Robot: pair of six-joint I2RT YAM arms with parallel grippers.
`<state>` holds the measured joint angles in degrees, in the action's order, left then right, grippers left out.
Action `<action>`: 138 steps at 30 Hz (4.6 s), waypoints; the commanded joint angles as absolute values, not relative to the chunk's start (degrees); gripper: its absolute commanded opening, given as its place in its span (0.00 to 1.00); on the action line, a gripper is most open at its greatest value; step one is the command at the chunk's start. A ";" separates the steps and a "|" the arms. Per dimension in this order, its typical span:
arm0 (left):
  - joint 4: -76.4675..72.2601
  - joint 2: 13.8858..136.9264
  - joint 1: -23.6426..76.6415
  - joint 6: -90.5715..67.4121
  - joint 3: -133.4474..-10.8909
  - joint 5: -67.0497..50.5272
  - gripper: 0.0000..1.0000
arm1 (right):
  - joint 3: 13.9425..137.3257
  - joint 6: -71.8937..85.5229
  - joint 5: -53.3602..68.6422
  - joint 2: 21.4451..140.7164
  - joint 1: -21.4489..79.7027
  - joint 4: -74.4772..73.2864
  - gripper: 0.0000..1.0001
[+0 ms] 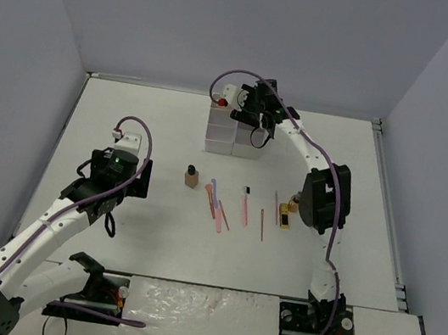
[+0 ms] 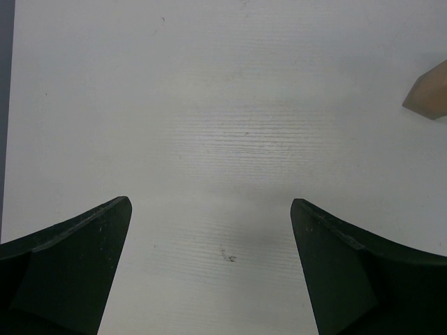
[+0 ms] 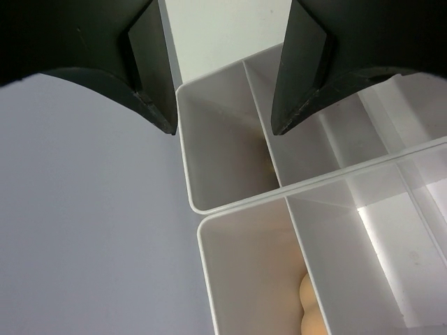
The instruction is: Organize the makeup
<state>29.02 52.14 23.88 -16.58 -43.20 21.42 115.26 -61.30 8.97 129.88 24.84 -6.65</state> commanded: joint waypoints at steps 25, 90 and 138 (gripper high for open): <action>25.97 51.46 23.47 -15.78 -44.82 22.58 0.97 | 48.74 21.36 -5.47 67.91 25.00 -10.12 0.52; 26.63 50.89 23.55 -16.00 -44.56 22.68 0.97 | 47.16 17.99 -10.27 87.51 23.99 -5.82 0.21; 26.91 50.91 23.55 -15.56 -44.21 24.20 0.97 | 120.69 -62.23 4.23 128.17 25.94 -8.32 0.03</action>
<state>28.45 51.24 23.86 -16.08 -43.20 22.80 117.94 -58.94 7.56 127.59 25.32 -13.02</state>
